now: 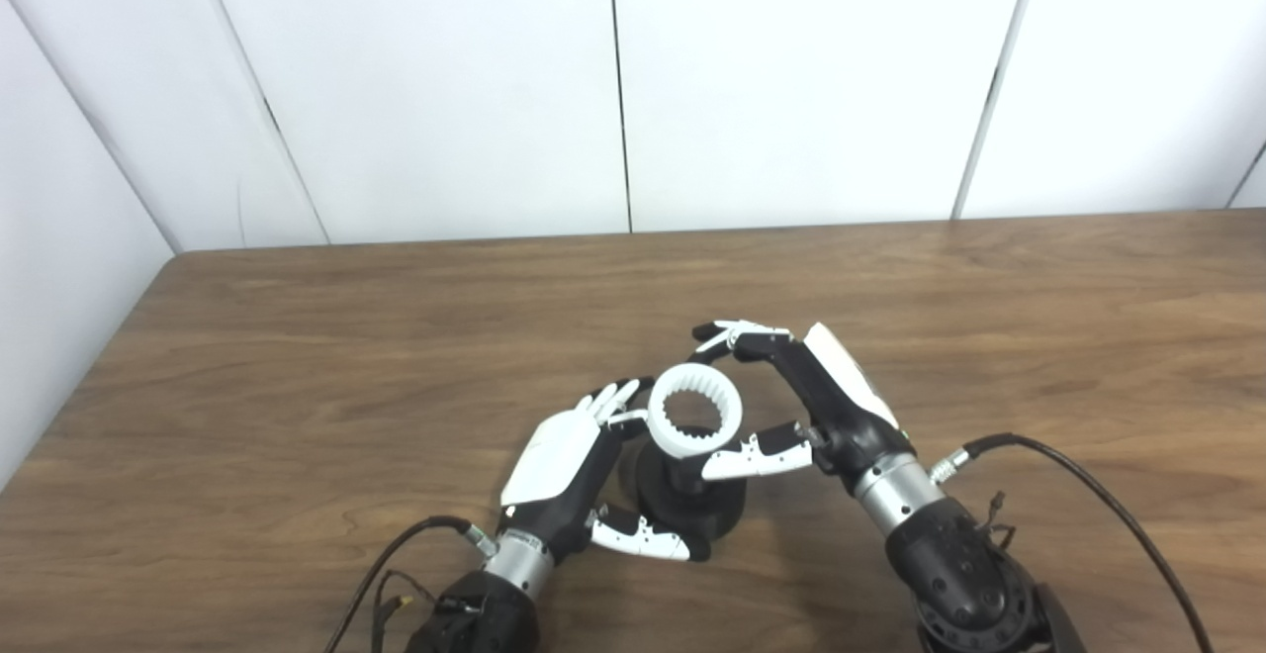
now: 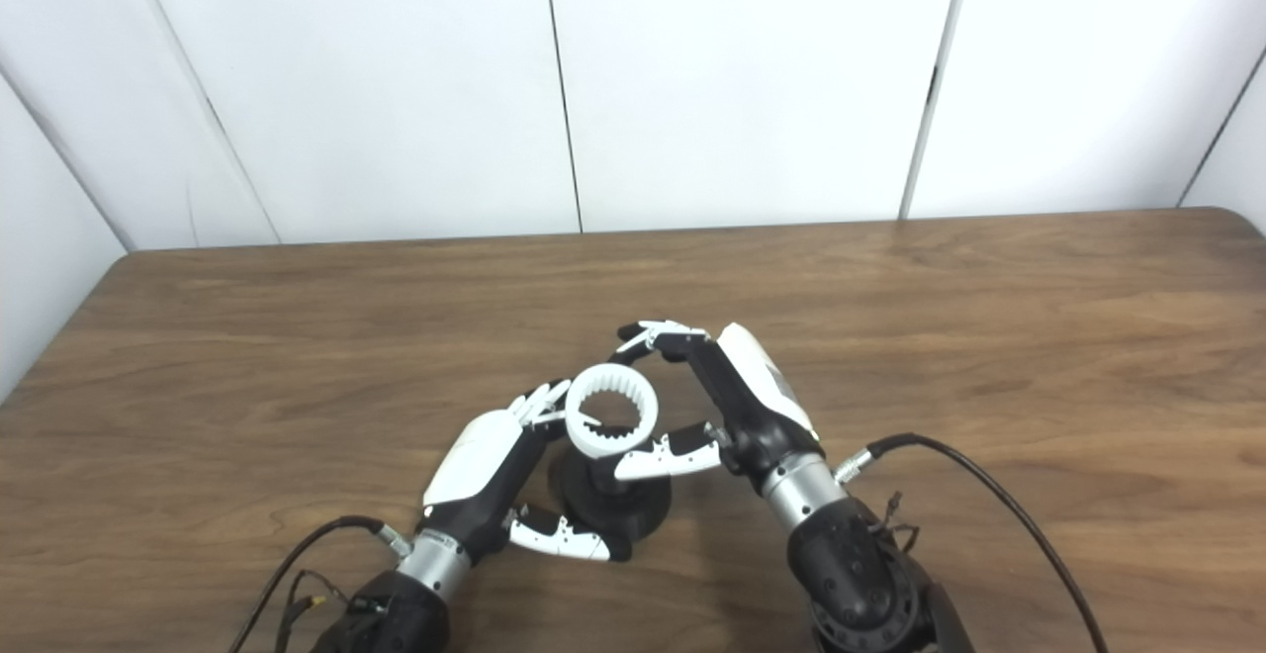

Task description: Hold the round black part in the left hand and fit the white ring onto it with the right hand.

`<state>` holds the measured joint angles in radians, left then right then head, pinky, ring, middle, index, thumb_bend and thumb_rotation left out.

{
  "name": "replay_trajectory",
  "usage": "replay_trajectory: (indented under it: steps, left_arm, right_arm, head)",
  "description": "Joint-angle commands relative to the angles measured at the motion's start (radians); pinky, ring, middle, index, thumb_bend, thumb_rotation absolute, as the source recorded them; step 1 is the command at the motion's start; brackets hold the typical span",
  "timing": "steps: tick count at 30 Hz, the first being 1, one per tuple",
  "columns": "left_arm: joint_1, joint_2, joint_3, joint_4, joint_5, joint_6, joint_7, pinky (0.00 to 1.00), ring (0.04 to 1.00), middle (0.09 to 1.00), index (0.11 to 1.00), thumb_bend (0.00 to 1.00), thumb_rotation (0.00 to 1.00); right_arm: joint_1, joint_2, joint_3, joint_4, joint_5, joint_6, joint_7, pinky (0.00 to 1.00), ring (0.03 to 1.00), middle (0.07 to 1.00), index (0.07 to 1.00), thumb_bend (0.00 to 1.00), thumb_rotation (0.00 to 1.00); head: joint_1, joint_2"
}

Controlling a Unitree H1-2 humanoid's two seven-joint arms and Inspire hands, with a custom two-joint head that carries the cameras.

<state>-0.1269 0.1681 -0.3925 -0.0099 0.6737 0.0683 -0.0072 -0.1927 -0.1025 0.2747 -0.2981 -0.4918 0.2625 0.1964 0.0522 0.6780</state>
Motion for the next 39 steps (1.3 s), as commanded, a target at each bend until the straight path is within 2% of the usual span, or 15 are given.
replay_trajectory:
  steps: [1, 17, 26, 39]
  left_arm:
    - [-0.005, 0.002, -0.022, 0.008, 0.045, 0.019, -0.024, 0.99, 0.991, 0.971, 0.609, 0.93, 0.31]
    - [-0.009, 0.003, -0.021, -0.001, 0.043, 0.032, -0.035, 1.0, 0.996, 0.974, 0.608, 0.93, 0.3]
    - [-0.012, 0.001, -0.023, -0.002, 0.043, 0.032, -0.033, 1.0, 0.992, 0.972, 0.605, 0.93, 0.3]
    - [-0.011, 0.0, -0.025, -0.007, 0.042, 0.036, -0.031, 1.0, 0.991, 0.969, 0.603, 0.93, 0.29]
  right_arm:
    - [-0.022, -0.004, 0.003, -0.011, 0.0, -0.017, 0.002, 0.82, 0.891, 0.82, 0.48, 0.52, 0.14]
    - [0.004, -0.029, 0.024, 0.009, -0.015, -0.024, -0.003, 0.93, 0.894, 0.813, 0.48, 0.52, 0.15]
    - [0.009, -0.023, 0.029, 0.044, -0.008, -0.028, -0.009, 0.86, 0.892, 0.824, 0.48, 0.52, 0.14]
    - [-0.002, -0.006, 0.031, 0.099, -0.005, -0.044, -0.036, 0.86, 0.892, 0.825, 0.48, 0.52, 0.14]
  head:
    - [0.003, 0.002]
    - [0.004, 0.011]
    - [0.01, 0.015]
    - [0.019, 0.022]
